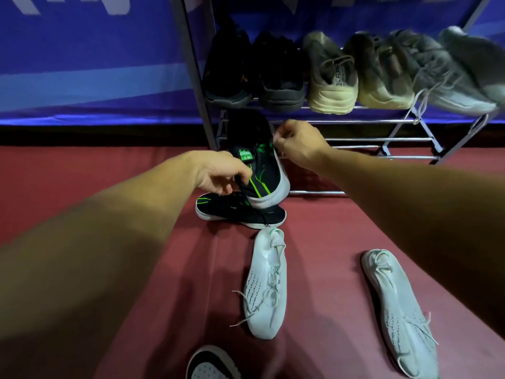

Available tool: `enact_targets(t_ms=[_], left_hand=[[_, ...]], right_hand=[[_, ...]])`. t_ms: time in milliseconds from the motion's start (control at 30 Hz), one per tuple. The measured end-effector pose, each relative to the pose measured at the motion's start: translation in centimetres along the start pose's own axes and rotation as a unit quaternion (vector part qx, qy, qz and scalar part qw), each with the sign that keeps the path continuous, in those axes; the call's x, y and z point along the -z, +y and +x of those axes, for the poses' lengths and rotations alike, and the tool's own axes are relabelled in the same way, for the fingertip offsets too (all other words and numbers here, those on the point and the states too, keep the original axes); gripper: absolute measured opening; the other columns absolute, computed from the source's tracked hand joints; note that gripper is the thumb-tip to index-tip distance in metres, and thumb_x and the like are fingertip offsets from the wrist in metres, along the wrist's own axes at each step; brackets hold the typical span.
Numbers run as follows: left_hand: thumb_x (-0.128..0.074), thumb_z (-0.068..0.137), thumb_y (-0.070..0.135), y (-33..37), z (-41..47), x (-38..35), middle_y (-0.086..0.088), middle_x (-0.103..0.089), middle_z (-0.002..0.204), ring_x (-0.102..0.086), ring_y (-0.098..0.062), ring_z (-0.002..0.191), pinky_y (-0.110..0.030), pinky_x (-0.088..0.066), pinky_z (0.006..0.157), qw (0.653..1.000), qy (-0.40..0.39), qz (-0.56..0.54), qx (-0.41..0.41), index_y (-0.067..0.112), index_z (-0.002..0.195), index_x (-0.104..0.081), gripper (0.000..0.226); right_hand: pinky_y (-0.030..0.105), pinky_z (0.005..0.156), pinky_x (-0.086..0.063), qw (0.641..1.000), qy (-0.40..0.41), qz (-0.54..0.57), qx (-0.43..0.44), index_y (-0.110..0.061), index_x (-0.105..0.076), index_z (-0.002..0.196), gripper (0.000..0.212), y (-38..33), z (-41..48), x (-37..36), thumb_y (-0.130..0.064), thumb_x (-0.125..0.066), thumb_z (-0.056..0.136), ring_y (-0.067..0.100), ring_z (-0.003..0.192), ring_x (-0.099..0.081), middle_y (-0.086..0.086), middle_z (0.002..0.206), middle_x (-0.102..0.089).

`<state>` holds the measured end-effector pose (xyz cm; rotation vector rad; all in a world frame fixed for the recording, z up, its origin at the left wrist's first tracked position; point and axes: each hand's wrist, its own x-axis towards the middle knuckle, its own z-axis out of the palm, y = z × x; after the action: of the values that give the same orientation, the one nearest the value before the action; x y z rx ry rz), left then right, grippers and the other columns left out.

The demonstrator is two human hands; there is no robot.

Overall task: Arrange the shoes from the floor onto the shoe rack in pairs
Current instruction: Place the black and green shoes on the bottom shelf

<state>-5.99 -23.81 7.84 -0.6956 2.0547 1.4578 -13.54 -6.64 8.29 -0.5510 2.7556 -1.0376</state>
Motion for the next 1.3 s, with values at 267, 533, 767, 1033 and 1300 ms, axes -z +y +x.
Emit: enact_targets(t_ms=[267, 533, 767, 1033, 1300], left_hand=[[-0.043, 0.089, -0.007, 1.3, 2.2, 1.1, -0.003, -0.041, 0.071, -0.041, -0.01, 0.064, -0.019, -0.036, 0.058, 0.991, 0.056, -0.119, 0.024, 0.014, 0.071, -0.045, 0.027], [-0.05, 0.086, -0.007, 2.0, 4.2, 1.9, -0.003, -0.042, 0.064, -0.043, -0.011, 0.055, -0.018, -0.035, 0.048, 0.984, 0.136, -0.113, -0.016, 0.014, 0.069, -0.045, 0.027], [-0.075, 0.074, 0.009, 1.4, 5.4, 2.9, 0.0, -0.053, 0.063, -0.048, -0.008, 0.052, -0.019, -0.036, 0.045, 0.974, 0.206, -0.084, -0.04, 0.017, 0.076, -0.056, 0.021], [-0.079, 0.062, 0.022, 0.1, 6.4, 1.9, -0.012, -0.073, 0.098, -0.066, -0.021, 0.074, -0.018, -0.038, 0.05, 0.956, 0.274, -0.077, -0.072, 0.009, 0.103, -0.07, 0.043], [-0.081, 0.074, 0.021, 0.5, 6.0, 1.7, -0.006, -0.067, 0.113, -0.062, -0.019, 0.094, -0.022, -0.043, 0.071, 0.928, 0.366, -0.029, -0.066, 0.009, 0.109, -0.068, 0.039]], right_hand=[[0.035, 0.076, -0.053, 0.991, -0.03, 0.058, -0.118, -0.002, -0.067, 0.101, 0.055, 0.0, 2.6, -1.6, -0.053, -0.073, 0.079, 0.027, 0.091, -0.067, 0.009, 0.097, -0.071], [0.024, 0.052, -0.031, 0.962, -0.188, 0.112, -0.163, -0.013, -0.068, 0.1, 0.025, 0.8, 2.6, -2.7, -0.036, -0.066, 0.093, 0.02, 0.072, -0.052, 0.009, 0.081, -0.062], [0.023, 0.046, -0.029, 0.953, -0.123, 0.179, -0.212, -0.015, -0.06, 0.074, 0.026, 0.7, 4.2, -4.7, -0.032, -0.068, 0.093, 0.013, 0.05, -0.041, 0.003, 0.062, -0.056], [0.027, 0.049, -0.036, 0.958, -0.024, 0.16, -0.238, -0.01, -0.066, 0.091, 0.025, 0.6, 5.7, -7.8, -0.033, -0.07, 0.08, 0.026, 0.076, -0.054, 0.014, 0.095, -0.068], [0.026, 0.046, -0.04, 0.964, -0.069, 0.137, -0.216, -0.008, -0.068, 0.082, 0.022, 0.4, 5.5, -6.8, -0.029, -0.068, 0.089, 0.021, 0.056, -0.059, 0.013, 0.085, -0.073]])
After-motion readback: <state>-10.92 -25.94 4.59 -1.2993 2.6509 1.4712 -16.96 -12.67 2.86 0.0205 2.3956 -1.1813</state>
